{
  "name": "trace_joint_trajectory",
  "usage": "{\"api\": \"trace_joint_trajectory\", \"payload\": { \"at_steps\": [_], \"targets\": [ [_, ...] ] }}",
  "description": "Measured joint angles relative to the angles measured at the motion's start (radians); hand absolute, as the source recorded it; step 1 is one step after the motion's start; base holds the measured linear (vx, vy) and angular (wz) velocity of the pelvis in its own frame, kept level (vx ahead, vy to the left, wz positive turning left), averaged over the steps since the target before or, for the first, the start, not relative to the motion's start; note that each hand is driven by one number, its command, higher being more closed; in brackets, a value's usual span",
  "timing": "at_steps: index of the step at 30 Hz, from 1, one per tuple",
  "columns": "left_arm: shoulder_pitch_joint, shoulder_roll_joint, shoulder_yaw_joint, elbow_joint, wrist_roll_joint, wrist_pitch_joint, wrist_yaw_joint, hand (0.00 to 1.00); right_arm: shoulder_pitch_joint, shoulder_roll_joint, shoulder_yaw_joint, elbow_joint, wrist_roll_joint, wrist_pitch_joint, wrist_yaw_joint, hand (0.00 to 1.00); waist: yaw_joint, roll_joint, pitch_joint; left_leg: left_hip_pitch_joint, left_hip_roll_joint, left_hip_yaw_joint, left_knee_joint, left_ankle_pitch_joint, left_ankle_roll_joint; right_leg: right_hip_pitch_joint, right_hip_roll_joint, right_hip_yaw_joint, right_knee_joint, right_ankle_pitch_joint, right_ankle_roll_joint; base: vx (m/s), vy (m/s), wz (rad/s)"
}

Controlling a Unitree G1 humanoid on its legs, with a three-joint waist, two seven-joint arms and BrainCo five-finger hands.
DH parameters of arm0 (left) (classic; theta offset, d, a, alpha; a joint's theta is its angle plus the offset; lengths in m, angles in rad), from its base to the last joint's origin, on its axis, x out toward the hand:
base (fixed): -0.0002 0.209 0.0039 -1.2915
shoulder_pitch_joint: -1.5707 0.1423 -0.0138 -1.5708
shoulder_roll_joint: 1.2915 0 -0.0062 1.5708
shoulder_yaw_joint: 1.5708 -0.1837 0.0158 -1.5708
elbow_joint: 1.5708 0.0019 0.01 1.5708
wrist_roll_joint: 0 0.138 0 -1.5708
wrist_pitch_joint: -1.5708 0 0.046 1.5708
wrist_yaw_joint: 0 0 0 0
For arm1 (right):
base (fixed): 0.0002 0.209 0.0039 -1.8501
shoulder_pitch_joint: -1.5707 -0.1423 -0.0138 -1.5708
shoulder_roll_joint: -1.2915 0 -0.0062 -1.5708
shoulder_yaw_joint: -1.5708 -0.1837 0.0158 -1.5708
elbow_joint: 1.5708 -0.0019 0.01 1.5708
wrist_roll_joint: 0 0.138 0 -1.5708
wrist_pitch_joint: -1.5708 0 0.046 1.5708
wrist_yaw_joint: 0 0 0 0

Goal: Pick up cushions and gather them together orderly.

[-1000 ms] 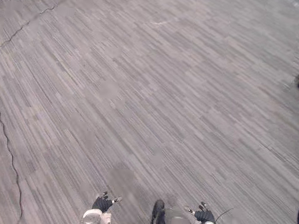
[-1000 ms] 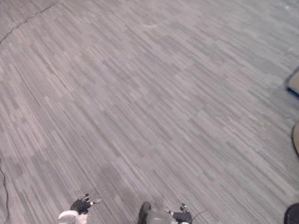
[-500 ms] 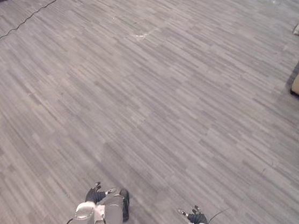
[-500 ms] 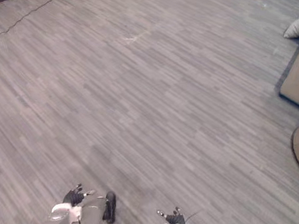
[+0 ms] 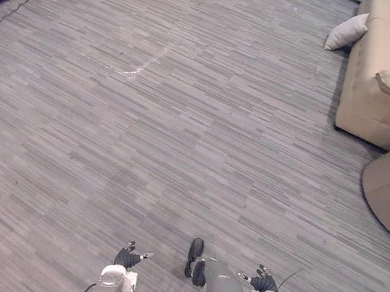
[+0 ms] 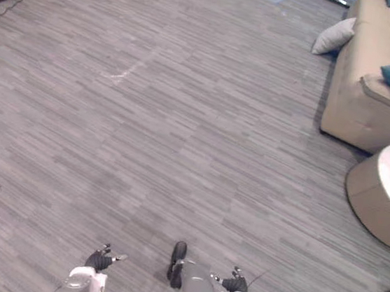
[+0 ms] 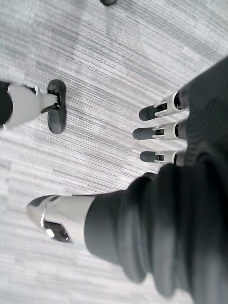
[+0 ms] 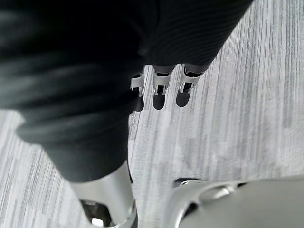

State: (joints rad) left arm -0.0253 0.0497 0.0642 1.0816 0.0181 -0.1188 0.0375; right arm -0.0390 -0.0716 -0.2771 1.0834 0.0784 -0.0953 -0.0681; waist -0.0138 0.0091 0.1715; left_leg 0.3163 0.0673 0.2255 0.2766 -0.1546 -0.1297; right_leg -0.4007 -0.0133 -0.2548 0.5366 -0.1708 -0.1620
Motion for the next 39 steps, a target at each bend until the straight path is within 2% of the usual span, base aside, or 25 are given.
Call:
{"api": "trace_joint_trajectory", "payload": {
  "at_steps": [1, 2, 3, 5, 7, 9, 11, 12, 13, 14, 15, 16, 19, 20, 22, 25, 27, 29, 30, 32, 33, 35, 36, 37, 39],
  "targets": [
    [0.01, -0.009, 0.03, -0.008, 0.003, 0.001, 0.001, 0.0, 0.012, 0.008, 0.009, -0.015, 0.0, 0.001, 0.001, 0.0, -0.002, 0.017, -0.003, -0.122, 0.047, -0.043, 0.315, 0.067, -0.06, 0.068, 0.017, 0.004, -0.038, -0.036, 0.011, 0.68, -0.142, -0.17],
    [0.013, -0.018, 0.046, -0.034, 0.005, -0.001, 0.0, 0.0, 0.015, 0.018, 0.016, -0.018, 0.002, 0.004, 0.001, 0.0, 0.006, 0.028, -0.002, -0.245, 0.105, -0.039, 0.587, 0.065, -0.071, 0.135, 0.049, 0.015, -0.091, -0.043, 0.012, 0.65, -0.111, -0.2],
    [0.016, -0.019, 0.05, -0.045, 0.005, -0.002, 0.0, 0.0, 0.015, 0.024, 0.016, -0.017, 0.002, 0.005, 0.001, 0.0, 0.011, 0.027, -0.001, -0.301, 0.131, -0.025, 0.693, 0.055, -0.064, 0.176, 0.062, 0.027, -0.116, -0.045, 0.008, 0.51, -0.037, -0.4],
    [0.044, -0.022, 0.07, -0.086, 0.006, -0.002, 0.0, 0.0, 0.019, 0.034, 0.047, -0.031, 0.003, 0.006, 0.0, 0.0, 0.025, 0.008, 0.008, -0.451, 0.188, 0.041, 0.837, -0.022, 0.016, 0.337, 0.078, 0.07, -0.226, -0.062, 0.009, 0.48, 0.007, -0.44],
    [0.047, -0.02, 0.077, -0.112, -0.002, -0.006, 0.002, 0.0, 0.02, 0.032, 0.047, -0.033, 0.005, 0.006, 0.001, 0.0, 0.048, -0.006, 0.004, -0.528, 0.193, 0.093, 0.707, -0.079, 0.068, 0.419, 0.075, 0.127, -0.284, -0.074, 0.03, 0.4, 0.053, -0.68],
    [0.048, -0.022, 0.076, -0.11, -0.003, -0.007, 0.002, 0.0, 0.018, 0.026, 0.045, -0.032, 0.007, 0.006, -0.001, 0.0, 0.058, 0.006, 0.002, -0.587, 0.139, 0.085, 0.441, -0.088, 0.068, 0.487, 0.058, 0.178, -0.324, -0.096, 0.051, 0.41, 0.126, -0.7],
    [0.057, -0.023, 0.072, -0.107, -0.003, -0.008, 0.005, 0.0, 0.016, 0.007, 0.055, -0.026, 0.007, 0.006, -0.003, 0.0, 0.073, 0.023, -0.005, -0.615, 0.071, 0.023, 0.034, 0.003, 0.004, 0.549, 0.033, 0.244, -0.38, -0.117, 0.069, 0.54, 0.243, -0.84],
    [0.063, -0.026, 0.066, -0.108, -0.011, -0.012, 0.004, 0.0, 0.007, -0.012, 0.072, -0.009, 0.003, 0.005, -0.004, 0.0, 0.08, 0.045, -0.012, -0.663, 0.073, -0.023, -0.039, 0.097, -0.02, 0.583, 0.034, 0.281, -0.428, -0.126, 0.093, 0.53, 0.287, -0.86],
    [0.065, -0.025, 0.065, -0.109, -0.015, -0.014, 0.005, 0.0, 0.007, -0.012, 0.077, -0.004, 0.003, 0.006, -0.004, 0.0, 0.08, 0.047, -0.016, -0.668, 0.073, -0.03, -0.036, 0.119, -0.016, 0.589, 0.032, 0.288, -0.437, -0.127, 0.104, 0.6, 0.346, -0.73],
    [0.072, -0.017, 0.059, -0.101, -0.02, -0.021, 0.005, 0.0, 0.014, -0.013, 0.087, 0.008, 0.001, 0.006, -0.006, 0.0, 0.084, 0.037, -0.032, -0.668, 0.042, -0.032, -0.001, 0.206, 0.055, 0.632, -0.006, 0.311, -0.449, -0.145, 0.142, 0.66, 0.334, -0.33],
    [0.064, -0.011, 0.048, -0.089, -0.018, -0.023, 0.005, 0.0, 0.02, -0.002, 0.086, 0.014, -0.001, 0.006, -0.008, 0.0, 0.074, 0.016, -0.036, -0.664, 0.02, -0.017, 0.02, 0.176, 0.105, 0.623, -0.036, 0.316, -0.413, -0.146, 0.151, 0.68, 0.323, -0.31],
    [0.061, -0.002, 0.038, -0.08, -0.016, -0.022, 0.004, 0.0, 0.021, 0.003, 0.093, 0.014, -0.001, 0.006, -0.006, 0.0, 0.07, 0.007, -0.041, -0.664, 0.012, -0.01, 0.043, 0.158, 0.133, 0.59, -0.048, 0.325, -0.346, -0.139, 0.163, 0.79, 0.34, -0.23],
    [0.053, 0.019, 0.026, -0.051, -0.015, -0.022, 0.006, 0.0, 0.025, 0.018, 0.095, 0.037, -0.019, 0.005, -0.008, 0.0, 0.061, -0.028, -0.035, -0.521, -0.031, 0.018, -0.006, 0.065, 0.156, 0.387, -0.079, 0.344, 0.173, 0.009, 0.315, 0.59, 0.255, -0.27],
    [0.049, 0.033, 0.013, -0.034, -0.014, -0.017, 0.007, 0.0, 0.03, 0.024, 0.098, 0.035, -0.04, 0.004, -0.008, 0.0, 0.047, -0.043, -0.02, -0.434, -0.051, 0.026, -0.037, 0.036, 0.163, 0.31, -0.109, 0.327, 0.387, 0.063, 0.312, 0.53, 0.186, -0.14],
    [0.053, 0.032, -0.003, -0.027, -0.015, -0.005, 0.009, 0.0, 0.029, 0.006, 0.126, 0.024, -0.04, 0.0, -0.007, 0.0, 0.048, -0.028, -0.01, -0.28, -0.049, 0.062, -0.101, -0.007, 0.164, 0.209, -0.128, 0.26, 0.506, -0.027, 0.204, 0.49, 0.144, -0.45],
    [0.045, 0.039, -0.013, -0.027, -0.017, -0.004, 0.008, 0.0, 0.017, -0.001, 0.148, -0.005, -0.04, -0.014, 0.002, 0.0, 0.036, -0.009, -0.006, -0.156, -0.021, 0.088, -0.154, -0.064, 0.155, 0.079, -0.095, 0.146, 0.348, -0.1, 0.191, 0.5, 0.057, -0.36],
    [0.034, 0.045, -0.025, -0.019, -0.018, -0.003, 0.007, 0.0, 0.001, -0.004, 0.156, -0.009, -0.037, -0.018, 0.009, 0.0, 0.012, -0.018, -0.001, -0.119, -0.014, 0.091, -0.165, -0.101, 0.143, 0.002, -0.065, 0.112, 0.129, -0.067, 0.203, 0.51, -0.052, -0.03],
    [0.027, 0.054, -0.047, 0.001, -0.01, -0.003, 0.007, 0.0, -0.002, -0.011, 0.155, -0.003, -0.037, -0.014, 0.009, 0.0, -0.013, -0.048, 0.0, -0.041, -0.048, 0.066, -0.222, -0.127, 0.135, -0.009, -0.04, 0.123, -0.247, 0.199, 0.216, 0.57, -0.09, 0.21],
    [0.026, 0.048, -0.05, 0.008, -0.005, -0.003, 0.007, 0.0, 0.0, -0.015, 0.15, -0.002, -0.037, -0.014, 0.007, 0.0, -0.016, -0.046, 0.0, -0.025, -0.048, 0.052, -0.227, -0.127, 0.135, -0.008, -0.034, 0.131, -0.235, 0.238, 0.188, 0.61, -0.09, 0.07],
    [0.012, 0.015, -0.04, 0.033, 0.011, -0.003, 0.004, 0.0, -0.005, -0.026, 0.1, 0.004, -0.04, -0.009, 0.007, 0.0, -0.003, -0.003, -0.002, -0.017, -0.009, -0.012, -0.16, -0.101, 0.102, -0.036, -0.006, 0.139, -0.083, 0.13, 0.085, 0.62, -0.129, -0.23],
    [0.012, 0.014, -0.04, 0.034, 0.013, -0.003, 0.004, 0.0, -0.005, -0.025, 0.085, 0.004, -0.039, -0.008, 0.007, 0.0, -0.004, -0.002, -0.002, -0.025, -0.009, -0.025, -0.123, -0.093, 0.088, -0.037, -0.009, 0.14, -0.054, 0.099, 0.083, 0.6, -0.183, -0.09],
    [0.014, -0.015, 0.003, 0.023, 0.02, -0.002, 0.005, 0.0, 0.017, -0.024, 0.046, -0.01, -0.038, 0.004, 0.003, 0.0, -0.02, 0.022, -0.004, -0.179, 0.042, -0.079, 0.305, 0.005, -0.037, 0.058, -0.01, 0.12, -0.05, -0.001, 0.077, 0.59, -0.174, 0.29],
    [0.017, -0.026, 0.019, 0.01, 0.02, -0.002, 0.005, 0.0, 0.021, -0.027, 0.047, -0.013, -0.038, 0.007, 0.002, 0.0, -0.02, 0.03, -0.001, -0.232, 0.073, -0.072, 0.426, 0.052, -0.053, 0.093, 0.002, 0.12, -0.069, -0.011, 0.074, 0.57, -0.12, 0.13],
    [0.033, -0.038, 0.038, -0.024, 0.019, -0.005, 0.005, 0.0, 0.027, -0.023, 0.049, -0.01, -0.037, 0.012, 0.0, 0.0, -0.002, 0.04, -0.002, -0.326, 0.138, -0.022, 0.651, 0.028, -0.019, 0.181, 0.025, 0.116, -0.12, -0.029, 0.061, 0.44, -0.064, -0.17],
    [0.04, -0.031, 0.036, -0.059, 0.018, -0.007, 0.006, 0.0, 0.029, -0.008, 0.055, -0.009, -0.037, 0.014, 0.0, 0.0, 0.019, 0.031, -0.001, -0.429, 0.169, 0.028, 0.747, -0.026, 0.019, 0.301, 0.03, 0.121, -0.195, -0.055, 0.057, 0.63, -0.028, -0.14]
  ]
}}
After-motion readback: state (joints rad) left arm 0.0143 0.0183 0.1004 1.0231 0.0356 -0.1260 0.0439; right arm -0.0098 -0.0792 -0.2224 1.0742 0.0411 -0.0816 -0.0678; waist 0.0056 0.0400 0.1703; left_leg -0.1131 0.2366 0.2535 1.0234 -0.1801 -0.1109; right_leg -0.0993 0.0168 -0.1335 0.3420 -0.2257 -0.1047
